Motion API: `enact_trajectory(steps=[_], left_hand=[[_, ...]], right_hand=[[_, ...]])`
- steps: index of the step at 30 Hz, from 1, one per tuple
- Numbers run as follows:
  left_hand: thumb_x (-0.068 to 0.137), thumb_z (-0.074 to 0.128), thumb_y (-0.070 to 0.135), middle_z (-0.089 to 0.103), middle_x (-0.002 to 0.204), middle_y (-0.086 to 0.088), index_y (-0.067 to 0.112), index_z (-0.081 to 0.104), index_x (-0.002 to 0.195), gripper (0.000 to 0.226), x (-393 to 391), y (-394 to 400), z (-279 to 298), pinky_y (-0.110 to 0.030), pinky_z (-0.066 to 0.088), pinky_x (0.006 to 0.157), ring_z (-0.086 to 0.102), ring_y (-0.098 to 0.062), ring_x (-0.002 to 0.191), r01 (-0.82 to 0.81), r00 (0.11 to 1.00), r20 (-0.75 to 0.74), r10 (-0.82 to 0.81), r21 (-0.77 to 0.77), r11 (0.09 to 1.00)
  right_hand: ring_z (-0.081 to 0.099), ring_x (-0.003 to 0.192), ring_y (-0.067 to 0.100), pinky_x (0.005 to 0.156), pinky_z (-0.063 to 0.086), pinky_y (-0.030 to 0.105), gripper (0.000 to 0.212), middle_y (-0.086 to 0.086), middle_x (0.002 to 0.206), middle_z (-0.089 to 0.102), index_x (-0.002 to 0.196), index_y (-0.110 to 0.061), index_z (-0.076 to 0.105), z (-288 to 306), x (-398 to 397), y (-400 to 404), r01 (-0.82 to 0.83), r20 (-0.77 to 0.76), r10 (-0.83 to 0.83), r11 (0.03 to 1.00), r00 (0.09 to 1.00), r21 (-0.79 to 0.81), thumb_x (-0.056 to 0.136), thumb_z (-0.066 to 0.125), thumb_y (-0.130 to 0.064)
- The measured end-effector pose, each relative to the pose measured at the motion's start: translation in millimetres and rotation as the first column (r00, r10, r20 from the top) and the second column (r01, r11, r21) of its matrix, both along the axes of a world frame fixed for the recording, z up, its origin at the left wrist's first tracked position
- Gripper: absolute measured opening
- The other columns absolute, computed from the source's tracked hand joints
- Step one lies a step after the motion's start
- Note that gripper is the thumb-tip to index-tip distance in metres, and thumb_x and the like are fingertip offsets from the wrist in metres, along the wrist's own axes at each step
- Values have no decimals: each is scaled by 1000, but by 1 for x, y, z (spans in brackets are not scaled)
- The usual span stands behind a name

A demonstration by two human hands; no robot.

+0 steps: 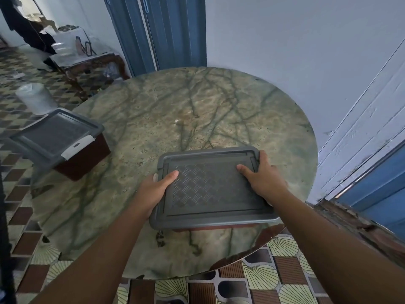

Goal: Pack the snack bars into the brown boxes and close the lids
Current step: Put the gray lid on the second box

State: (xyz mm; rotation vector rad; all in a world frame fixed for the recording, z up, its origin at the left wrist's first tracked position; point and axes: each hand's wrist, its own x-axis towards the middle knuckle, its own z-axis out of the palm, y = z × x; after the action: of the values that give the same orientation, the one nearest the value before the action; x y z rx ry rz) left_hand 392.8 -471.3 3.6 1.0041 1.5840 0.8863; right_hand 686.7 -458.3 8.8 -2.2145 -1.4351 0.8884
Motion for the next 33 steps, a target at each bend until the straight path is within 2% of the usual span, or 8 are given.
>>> enact_trajectory(steps=[4, 11, 17, 21, 24, 27, 30, 33], left_hand=[[86, 78, 48, 79, 91, 4, 22, 79, 102, 30, -31, 2, 0, -34, 60, 74, 77, -15, 83, -12, 999, -45, 13, 19, 1000], [82, 79, 55, 79, 94, 5, 25, 78, 104, 37, -98, 8, 0, -34, 59, 78, 77, -15, 86, -3, 994, -112, 3, -4, 1000], [71, 80, 70, 79, 94, 8, 28, 79, 101, 52, -156, 10, 1, -43, 59, 91, 75, -13, 89, -47, 958, -285, 42, -11, 999], [64, 65, 89, 73, 96, 2, 19, 70, 101, 79, -168, 7, 5, -39, 55, 80, 68, -19, 86, -96, 823, -562, 84, 8, 995], [89, 56, 73, 68, 108, -8, 10, 61, 117, 69, -148, -5, 6, -36, 43, 75, 65, -30, 98, -76, 654, -750, 104, 72, 995], [102, 46, 56, 67, 121, -18, 7, 50, 139, 61, -134, -17, 2, -42, 48, 83, 64, -38, 110, -19, 534, -835, 135, 148, 989], [106, 37, 42, 55, 143, -21, 4, 36, 151, 58, -135, -20, -7, -46, 51, 89, 61, -39, 119, 106, 479, -876, 59, 124, 987], [107, 35, 39, 46, 153, -19, 2, 32, 154, 60, -135, -20, -8, -48, 49, 98, 56, -37, 129, 132, 485, -873, 49, 128, 983]], right_hand=[[57, 114, 43, 96, 52, 53, 85, 21, 136, 48, 153, -34, 17, 0, -30, 1, -3, -11, 3, 1000, 1000, 12, 90, 55, -75], [60, 110, 41, 91, 55, 51, 91, 23, 140, 45, 160, -29, 8, -1, -94, 7, -43, 17, 43, 999, 999, -16, 92, 49, -75], [58, 114, 43, 90, 54, 49, 90, 25, 144, 38, 160, -26, 3, -2, -151, 9, -79, 13, 79, 997, 997, -8, 96, 45, -71], [55, 121, 44, 93, 48, 49, 90, 25, 146, 37, 162, -25, 4, 0, -169, 13, -61, 18, 61, 998, 998, -1, 96, 48, -69], [51, 127, 43, 101, 47, 52, 91, 24, 149, 36, 162, -26, 6, 1, -168, 13, -38, -9, 38, 999, 999, 5, 95, 50, -69], [51, 127, 42, 99, 47, 51, 92, 23, 150, 36, 163, -27, 7, 1, -169, 12, -28, -18, 28, 1000, 999, 1, 94, 52, -70], [54, 123, 42, 95, 48, 50, 91, 23, 149, 38, 162, -26, 10, 3, -168, 11, -24, -9, 24, 1000, 1000, 12, 94, 53, -69], [56, 120, 41, 82, 46, 44, 90, 22, 146, 43, 162, -25, 10, 5, -170, 9, -31, 47, 30, 999, 998, 27, 95, 51, -69]])
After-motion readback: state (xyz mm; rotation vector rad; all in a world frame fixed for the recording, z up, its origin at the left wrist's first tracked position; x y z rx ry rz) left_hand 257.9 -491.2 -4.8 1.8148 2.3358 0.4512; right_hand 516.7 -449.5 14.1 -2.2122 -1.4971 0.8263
